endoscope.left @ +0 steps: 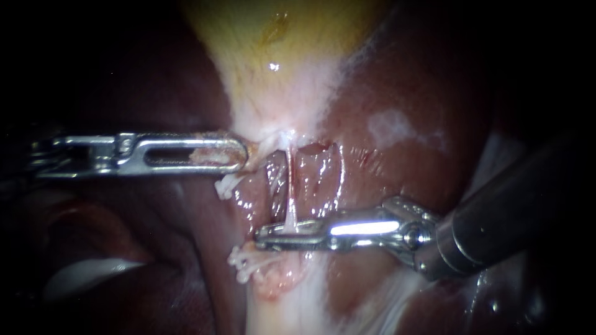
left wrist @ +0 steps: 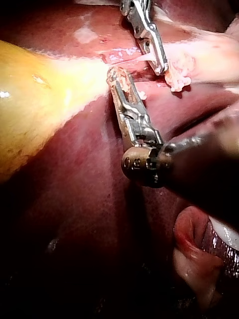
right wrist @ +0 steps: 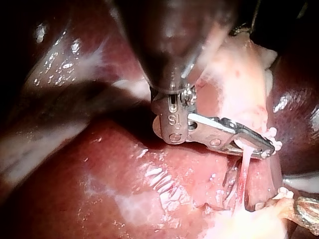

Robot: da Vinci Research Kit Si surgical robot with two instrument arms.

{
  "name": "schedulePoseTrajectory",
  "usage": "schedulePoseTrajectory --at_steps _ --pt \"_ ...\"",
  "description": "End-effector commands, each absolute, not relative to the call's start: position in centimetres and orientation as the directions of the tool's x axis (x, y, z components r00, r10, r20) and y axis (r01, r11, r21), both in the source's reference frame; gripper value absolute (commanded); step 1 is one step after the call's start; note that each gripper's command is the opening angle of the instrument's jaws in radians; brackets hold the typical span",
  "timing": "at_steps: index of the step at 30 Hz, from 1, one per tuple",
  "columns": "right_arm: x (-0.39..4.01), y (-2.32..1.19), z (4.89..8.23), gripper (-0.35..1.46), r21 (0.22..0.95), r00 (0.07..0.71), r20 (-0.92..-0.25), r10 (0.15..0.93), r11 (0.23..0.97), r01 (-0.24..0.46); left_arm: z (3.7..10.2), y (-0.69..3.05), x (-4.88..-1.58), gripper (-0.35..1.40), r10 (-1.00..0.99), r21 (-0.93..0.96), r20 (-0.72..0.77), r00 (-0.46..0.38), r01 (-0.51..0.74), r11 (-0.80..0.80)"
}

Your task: Going back first clip right tube

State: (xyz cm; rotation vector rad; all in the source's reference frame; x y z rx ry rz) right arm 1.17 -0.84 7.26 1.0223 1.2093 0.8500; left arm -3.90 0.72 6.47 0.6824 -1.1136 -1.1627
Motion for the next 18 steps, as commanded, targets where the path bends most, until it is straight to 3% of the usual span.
schedulePoseTrajectory --at_steps 1,3,5,6,8,10,18 --pt "1.17 -0.84 7.25 -0.35 0.942 0.172 -0.332 0.928 0.335 0.009 6.46 0.72 -3.90 -0.35 -0.947 0.883 0.321 0.002 0.362 0.300" --pt "1.18 -0.85 7.22 -0.35 0.934 0.173 -0.353 0.920 0.356 0.014 6.46 0.72 -3.89 -0.35 -0.947 0.883 0.321 0.003 0.362 0.300" --pt "1.21 -0.85 7.18 -0.05 0.892 0.176 -0.448 0.876 0.450 0.030 6.46 0.72 -3.89 -0.35 -0.947 0.883 0.321 0.003 0.361 0.300" --pt "1.23 -0.84 7.16 0.19 0.865 0.176 -0.499 0.849 0.500 0.040 6.46 0.72 -3.89 -0.35 -0.947 0.883 0.321 0.003 0.361 0.300" --pt "1.27 -0.83 7.13 0.37 0.841 0.174 -0.538 0.825 0.538 0.047 6.46 0.72 -3.89 -0.35 -0.947 0.883 0.321 0.003 0.361 0.300" --pt "1.29 -0.83 7.11 0.45 0.819 0.173 -0.571 0.802 0.571 0.054 6.46 0.72 -3.89 -0.35 -0.947 0.883 0.321 0.003 0.361 0.300" --pt "1.22 -0.78 7.16 0.49 0.759 0.163 -0.646 0.746 0.651 0.032 6.46 0.72 -3.88 -0.35 -0.947 0.883 0.321 0.003 0.361 0.300"
